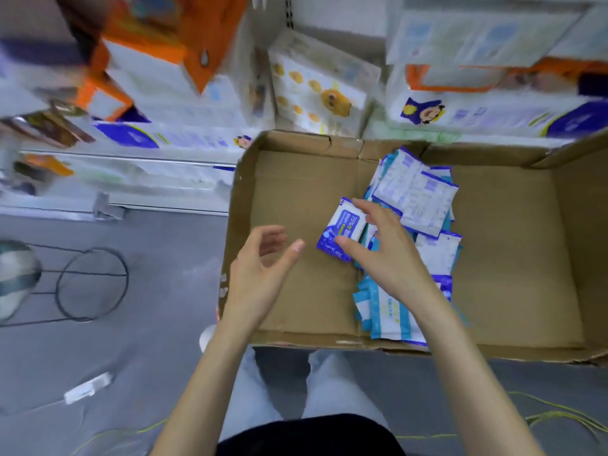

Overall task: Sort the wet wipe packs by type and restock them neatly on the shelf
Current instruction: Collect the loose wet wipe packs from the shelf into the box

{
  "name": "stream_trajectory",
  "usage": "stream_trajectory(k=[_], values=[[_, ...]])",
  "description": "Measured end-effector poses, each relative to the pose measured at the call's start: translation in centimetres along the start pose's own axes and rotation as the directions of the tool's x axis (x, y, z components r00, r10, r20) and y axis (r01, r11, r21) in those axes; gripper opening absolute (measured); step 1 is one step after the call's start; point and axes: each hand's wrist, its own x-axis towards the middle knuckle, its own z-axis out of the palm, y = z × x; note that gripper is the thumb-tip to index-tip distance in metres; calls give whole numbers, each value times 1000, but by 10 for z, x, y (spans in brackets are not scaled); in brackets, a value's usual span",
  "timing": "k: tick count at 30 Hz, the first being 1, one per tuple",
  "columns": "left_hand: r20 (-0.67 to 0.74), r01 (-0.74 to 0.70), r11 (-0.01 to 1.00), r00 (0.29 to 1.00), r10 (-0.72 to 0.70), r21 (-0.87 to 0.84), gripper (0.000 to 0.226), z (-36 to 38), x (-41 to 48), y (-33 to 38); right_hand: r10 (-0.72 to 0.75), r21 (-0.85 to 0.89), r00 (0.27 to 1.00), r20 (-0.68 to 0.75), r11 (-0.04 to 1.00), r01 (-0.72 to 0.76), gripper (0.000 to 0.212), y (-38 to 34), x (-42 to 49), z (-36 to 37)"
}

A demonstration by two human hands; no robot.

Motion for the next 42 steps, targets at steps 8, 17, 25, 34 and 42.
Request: stream_trajectory(k=[8,17,25,34,42], values=[[-72,-242,957,964,256,160,40,-195,30,1,-210,-89,976,-65,975,204,60,-151,3,105],[-229,-343,836,854,468,428,40,-462,75,7,-365,-262,927,-90,906,332,59,-330,25,255],[-287,-386,917,871,399,101,26,-532,137,13,-374,-242,926,-59,905,350,57,-415,79,297],[-337,-328,943,882,330,64,31,-595,276,24,-407,-146,913,-35,906,398,54,-483,238,353],[-436,-246,965,862,258,86,31,-645,413,56,-344,-190,931,121,912,362,57,-559,392,392]])
